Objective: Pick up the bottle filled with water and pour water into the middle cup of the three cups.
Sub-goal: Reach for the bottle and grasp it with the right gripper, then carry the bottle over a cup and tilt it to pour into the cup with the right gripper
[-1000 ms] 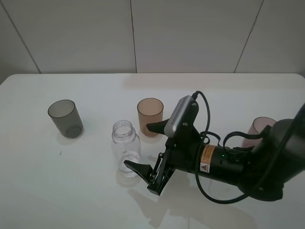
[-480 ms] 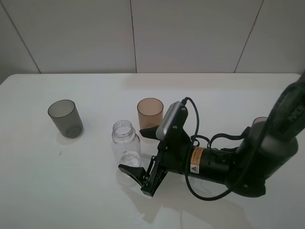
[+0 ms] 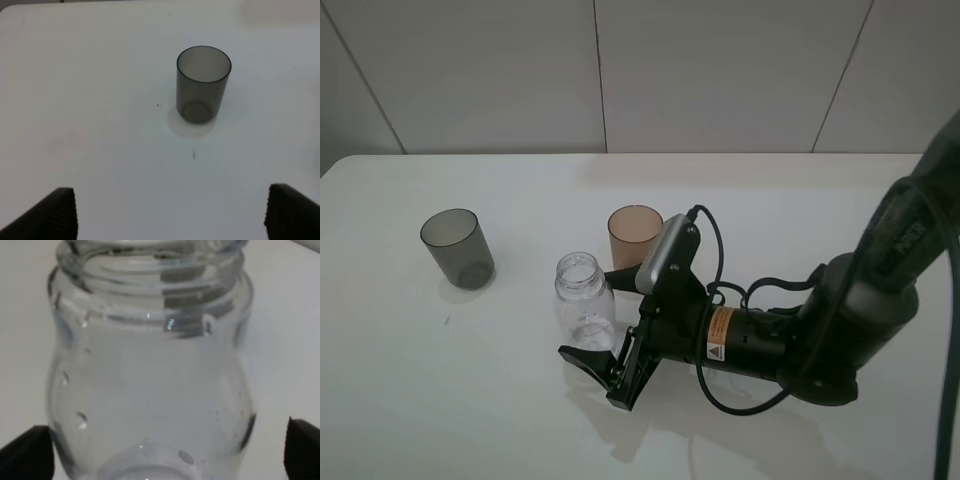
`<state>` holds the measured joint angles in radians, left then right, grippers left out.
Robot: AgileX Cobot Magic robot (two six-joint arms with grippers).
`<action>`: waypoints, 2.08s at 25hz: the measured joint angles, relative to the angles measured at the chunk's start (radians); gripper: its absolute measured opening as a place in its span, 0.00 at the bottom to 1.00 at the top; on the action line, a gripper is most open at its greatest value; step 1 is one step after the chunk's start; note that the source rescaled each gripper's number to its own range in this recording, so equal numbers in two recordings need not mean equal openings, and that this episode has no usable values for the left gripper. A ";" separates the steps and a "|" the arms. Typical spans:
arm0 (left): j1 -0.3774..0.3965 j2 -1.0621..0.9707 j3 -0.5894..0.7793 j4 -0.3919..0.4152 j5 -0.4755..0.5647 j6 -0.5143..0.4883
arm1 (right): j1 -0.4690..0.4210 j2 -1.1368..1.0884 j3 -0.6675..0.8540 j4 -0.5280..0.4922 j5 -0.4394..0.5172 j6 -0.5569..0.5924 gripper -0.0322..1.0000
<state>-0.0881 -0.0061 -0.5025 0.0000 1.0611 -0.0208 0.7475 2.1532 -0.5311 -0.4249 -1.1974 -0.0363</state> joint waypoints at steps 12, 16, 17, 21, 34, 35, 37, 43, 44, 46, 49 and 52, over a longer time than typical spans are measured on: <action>0.000 0.000 0.000 0.000 0.000 0.000 | 0.000 0.001 -0.012 -0.021 0.006 0.004 0.06; 0.000 0.000 0.000 0.000 0.000 0.000 | 0.000 0.001 -0.012 -0.021 0.005 0.004 0.06; 0.000 0.000 0.000 0.000 0.000 0.000 | 0.000 0.001 -0.012 -0.023 0.005 0.004 0.06; 0.000 0.000 0.000 0.000 0.000 0.000 | 0.000 0.001 -0.012 -0.023 0.005 0.004 0.06; 0.000 0.000 0.000 0.000 0.000 0.000 | 0.000 -0.044 -0.007 -0.033 0.047 0.024 0.06; 0.000 0.000 0.000 0.000 0.000 0.000 | 0.000 -0.054 -0.007 -0.033 0.054 0.025 0.06; 0.000 0.000 0.000 0.000 0.000 0.000 | 0.000 -0.083 -0.007 -0.033 0.073 0.027 0.06; 0.000 0.000 0.000 0.000 0.000 0.000 | 0.000 -0.159 -0.006 -0.040 0.161 0.091 0.06; 0.000 0.000 0.000 0.000 0.000 0.000 | 0.000 -0.170 -0.006 -0.041 0.179 0.099 0.06; 0.000 0.000 0.000 0.000 0.000 0.000 | 0.000 -0.191 -0.005 -0.042 0.219 0.127 0.06; 0.000 0.000 0.000 0.000 0.000 0.000 | 0.000 -0.230 -0.005 -0.049 0.277 0.166 0.06; 0.000 0.000 0.000 0.000 0.000 0.000 | 0.000 -0.276 -0.004 -0.050 0.332 0.182 0.06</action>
<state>-0.0881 -0.0061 -0.5025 0.0000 1.0611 -0.0208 0.7475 1.8770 -0.5348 -0.4744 -0.8657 0.1453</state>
